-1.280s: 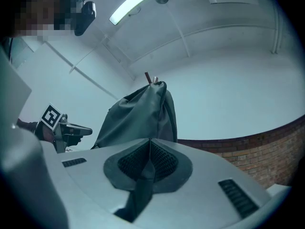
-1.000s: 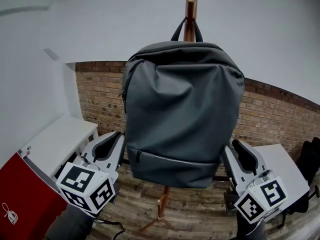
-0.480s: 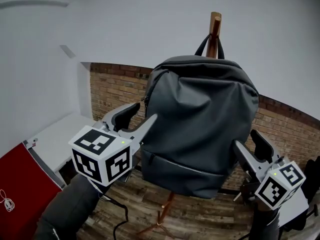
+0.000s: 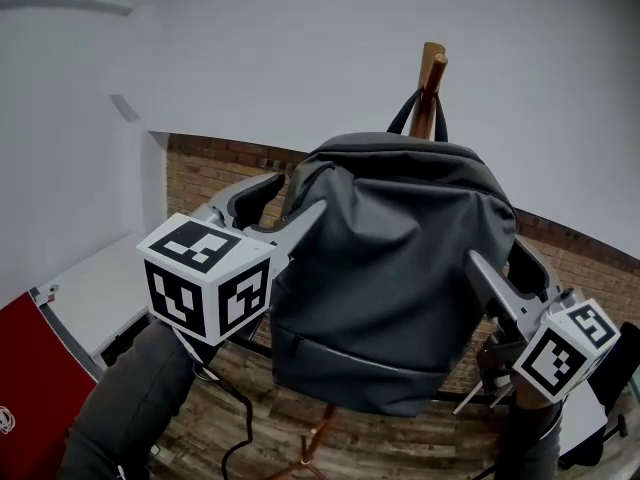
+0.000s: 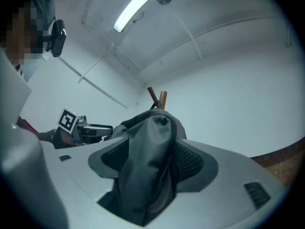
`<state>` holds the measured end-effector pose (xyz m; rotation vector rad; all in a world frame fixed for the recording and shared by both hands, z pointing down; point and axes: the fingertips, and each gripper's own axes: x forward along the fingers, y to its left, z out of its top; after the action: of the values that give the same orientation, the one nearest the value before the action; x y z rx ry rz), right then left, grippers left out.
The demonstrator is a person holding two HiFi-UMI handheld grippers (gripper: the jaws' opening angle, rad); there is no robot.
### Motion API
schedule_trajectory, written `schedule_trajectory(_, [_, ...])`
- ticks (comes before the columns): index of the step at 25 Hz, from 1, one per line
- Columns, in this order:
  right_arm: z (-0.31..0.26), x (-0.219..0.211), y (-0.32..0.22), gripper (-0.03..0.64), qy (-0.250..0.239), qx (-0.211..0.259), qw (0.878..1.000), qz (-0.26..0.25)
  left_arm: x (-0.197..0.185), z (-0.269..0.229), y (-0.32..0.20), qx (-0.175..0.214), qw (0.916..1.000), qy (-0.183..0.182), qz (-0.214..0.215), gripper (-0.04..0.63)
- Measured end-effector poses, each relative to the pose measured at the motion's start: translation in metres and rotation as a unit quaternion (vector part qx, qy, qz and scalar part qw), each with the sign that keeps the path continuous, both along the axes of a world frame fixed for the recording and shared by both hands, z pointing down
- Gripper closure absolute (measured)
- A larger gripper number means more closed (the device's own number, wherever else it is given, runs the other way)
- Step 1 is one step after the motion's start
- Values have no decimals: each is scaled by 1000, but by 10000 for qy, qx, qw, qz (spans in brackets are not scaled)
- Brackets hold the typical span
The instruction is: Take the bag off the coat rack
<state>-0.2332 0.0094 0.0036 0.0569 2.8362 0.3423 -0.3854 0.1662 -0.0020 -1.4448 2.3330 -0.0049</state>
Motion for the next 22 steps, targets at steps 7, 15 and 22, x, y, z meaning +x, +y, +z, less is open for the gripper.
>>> schedule_trajectory(7, [-3, -27, -1, 388, -92, 338, 9979, 552, -19, 3, -4, 40, 9997, 202, 98, 399])
schedule_trajectory(15, [1, -23, 4, 569, -410, 426, 9973, 435, -11, 3, -17, 186, 9996, 79, 211, 523])
schedule_trajectory(22, [0, -24, 3, 583, -620, 332, 9970, 336, -7, 2, -17, 206, 9995, -38, 226, 529])
